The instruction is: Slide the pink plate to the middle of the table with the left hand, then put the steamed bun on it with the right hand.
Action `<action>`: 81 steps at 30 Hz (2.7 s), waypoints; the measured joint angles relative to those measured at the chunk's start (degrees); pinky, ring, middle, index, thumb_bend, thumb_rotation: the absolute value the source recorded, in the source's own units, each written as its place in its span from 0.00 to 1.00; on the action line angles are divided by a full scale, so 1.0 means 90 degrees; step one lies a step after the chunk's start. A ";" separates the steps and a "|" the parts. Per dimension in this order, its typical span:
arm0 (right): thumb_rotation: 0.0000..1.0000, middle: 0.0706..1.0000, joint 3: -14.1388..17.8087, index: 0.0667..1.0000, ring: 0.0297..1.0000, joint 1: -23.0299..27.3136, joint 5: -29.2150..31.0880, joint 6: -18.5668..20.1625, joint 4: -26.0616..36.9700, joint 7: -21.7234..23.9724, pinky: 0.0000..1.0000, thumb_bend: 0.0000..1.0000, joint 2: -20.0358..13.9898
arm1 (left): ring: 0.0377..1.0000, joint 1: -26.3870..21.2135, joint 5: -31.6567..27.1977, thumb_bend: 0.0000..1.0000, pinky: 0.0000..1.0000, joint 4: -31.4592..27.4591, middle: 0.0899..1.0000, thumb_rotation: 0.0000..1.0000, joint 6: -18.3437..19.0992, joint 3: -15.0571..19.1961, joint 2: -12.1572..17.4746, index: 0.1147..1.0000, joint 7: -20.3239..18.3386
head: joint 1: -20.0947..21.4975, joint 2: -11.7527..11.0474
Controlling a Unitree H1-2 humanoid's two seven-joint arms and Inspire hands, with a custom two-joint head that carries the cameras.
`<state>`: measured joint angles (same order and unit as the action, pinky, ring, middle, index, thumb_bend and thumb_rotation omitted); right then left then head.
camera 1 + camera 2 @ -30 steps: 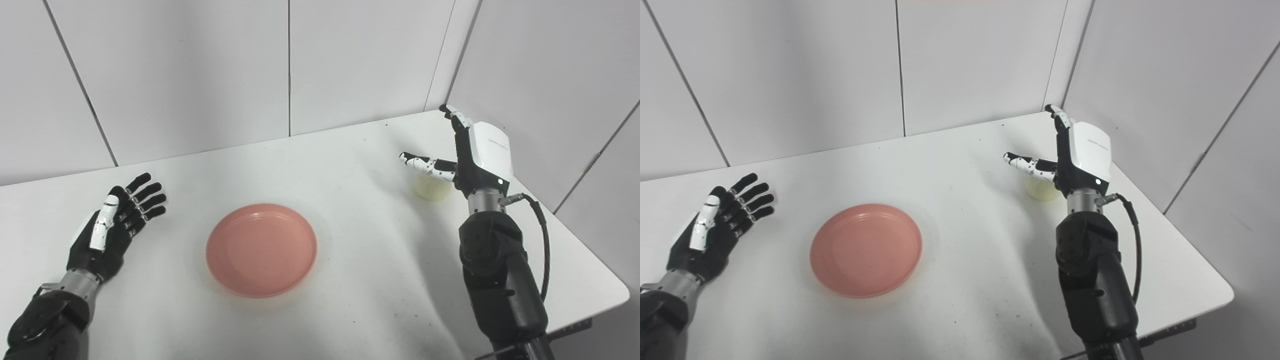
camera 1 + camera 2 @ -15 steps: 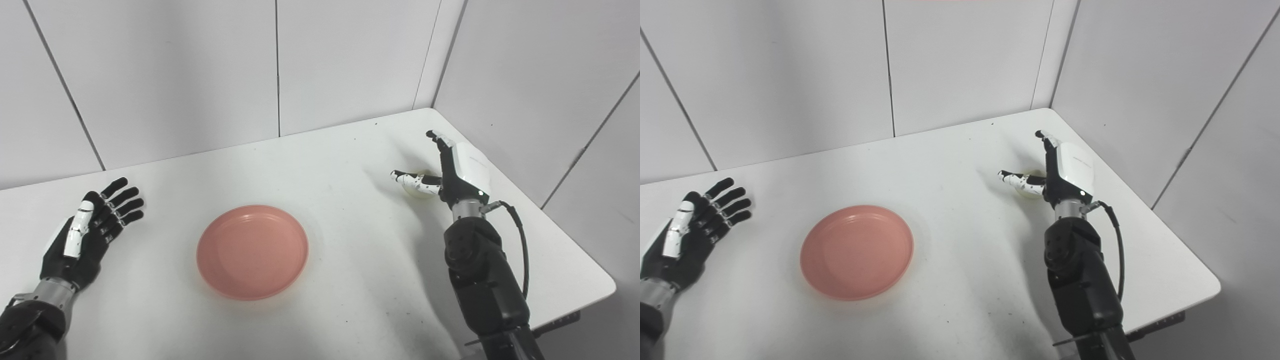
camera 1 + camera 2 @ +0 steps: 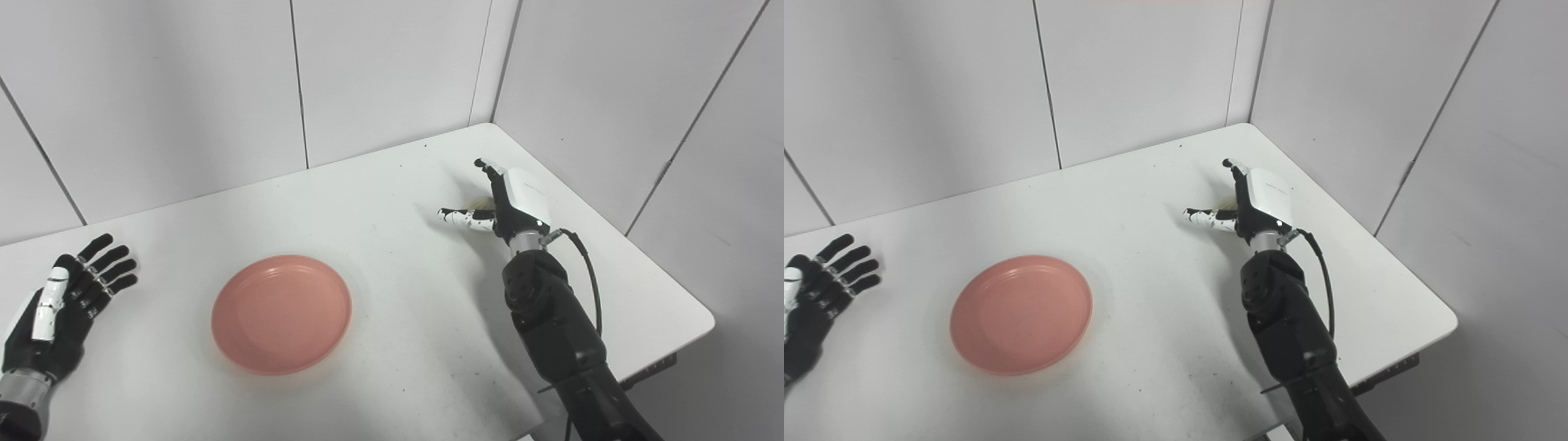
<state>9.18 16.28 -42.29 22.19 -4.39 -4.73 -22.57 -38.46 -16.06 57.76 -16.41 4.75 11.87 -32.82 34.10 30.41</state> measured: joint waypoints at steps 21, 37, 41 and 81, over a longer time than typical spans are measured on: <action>0.53 0.85 -0.0452 0.82 0.86 0.0119 0.0054 0.0156 -0.0412 0.0011 0.76 0.85 -0.0480 | 0.79 0.0077 0.0001 0.56 0.79 -0.0147 0.80 0.90 0.0046 0.0014 0.0063 0.80 -0.0033 | 0.0010 0.0156; 0.53 0.85 -0.0722 0.81 0.86 0.0194 0.0081 0.0342 -0.0632 0.0268 0.77 0.83 -0.0868 | 0.80 0.0297 -0.0052 0.56 0.79 -0.0555 0.81 0.91 0.0254 0.0008 0.0120 0.80 -0.0037 | 0.0020 0.0205; 0.53 0.85 -0.0786 0.81 0.86 0.0290 0.0161 0.0347 -0.0807 0.0362 0.76 0.84 -0.0881 | 0.80 0.0317 -0.0053 0.56 0.79 -0.0593 0.81 0.90 0.0276 0.0004 0.0121 0.81 -0.0039 | 0.0020 0.0205; 0.15 0.43 -0.1154 0.47 0.39 0.0845 0.0780 -0.0362 -0.1954 -0.0378 0.35 0.54 -0.1102 | 0.80 0.0635 -0.0187 0.56 0.80 -0.1191 0.81 0.91 0.0656 0.0012 0.0146 0.81 -0.0011 | 0.0049 0.0410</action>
<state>-1.20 23.89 -35.27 18.93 -21.98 -8.12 -32.50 -32.74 -17.74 47.04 -10.50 4.86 13.18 -32.92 34.54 34.10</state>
